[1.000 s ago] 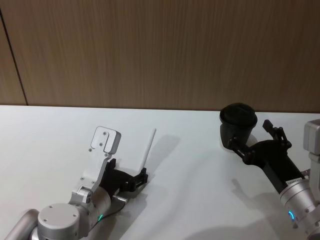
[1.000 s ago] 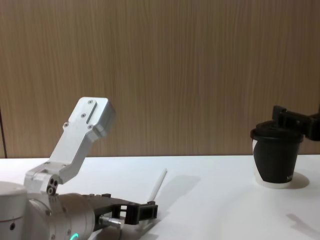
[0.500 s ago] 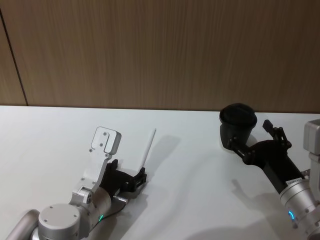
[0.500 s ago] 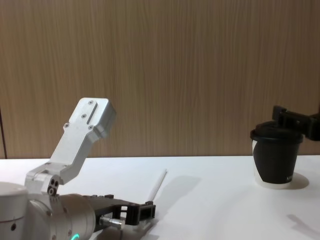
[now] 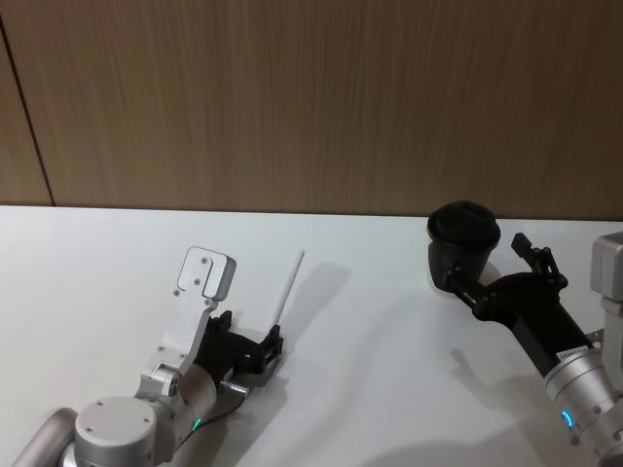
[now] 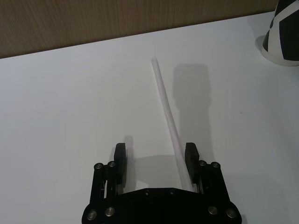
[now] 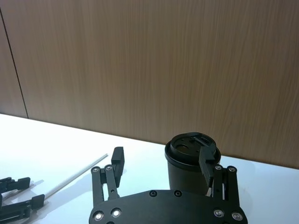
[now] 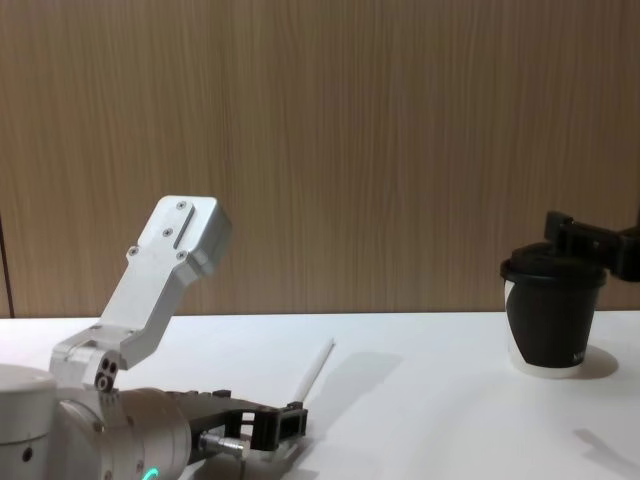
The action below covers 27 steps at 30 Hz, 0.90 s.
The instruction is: Pick up the straw with one hand, pass it to the other hand, and insert it into the cup.
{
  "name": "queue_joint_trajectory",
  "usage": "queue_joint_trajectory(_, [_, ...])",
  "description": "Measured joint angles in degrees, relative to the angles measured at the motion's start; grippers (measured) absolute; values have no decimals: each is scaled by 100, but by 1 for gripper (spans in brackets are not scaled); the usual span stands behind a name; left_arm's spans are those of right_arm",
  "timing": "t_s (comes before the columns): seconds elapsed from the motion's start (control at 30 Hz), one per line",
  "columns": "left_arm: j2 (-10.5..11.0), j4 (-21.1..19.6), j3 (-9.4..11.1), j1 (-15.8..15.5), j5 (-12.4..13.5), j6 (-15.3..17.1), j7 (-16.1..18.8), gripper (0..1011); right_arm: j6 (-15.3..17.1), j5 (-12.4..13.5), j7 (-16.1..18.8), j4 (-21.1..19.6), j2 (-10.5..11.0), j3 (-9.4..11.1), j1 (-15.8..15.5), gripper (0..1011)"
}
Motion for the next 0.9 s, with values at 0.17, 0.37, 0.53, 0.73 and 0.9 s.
queue_joint_trajectory(0.17, [0, 0, 1, 1, 0, 2, 0, 764, 0, 0, 0, 0, 0, 0, 0, 1001])
queue_joint_trajectory(0.37, [1, 0, 1, 1, 0, 3, -1, 728, 0, 0, 0, 0, 0, 0, 0, 1001])
queue_joint_trajectory(0.53, [1, 0, 1, 1, 0, 4, -1, 692, 0, 0, 0, 0, 0, 0, 0, 1001])
queue_joint_trajectory(0.73, [1, 0, 1, 1, 0, 6, -1, 656, 0, 0, 0, 0, 0, 0, 0, 1001])
queue_joint_trajectory(0.9, [2, 0, 1, 1, 0, 6, -1, 614, 0, 0, 0, 0, 0, 0, 0, 1001])
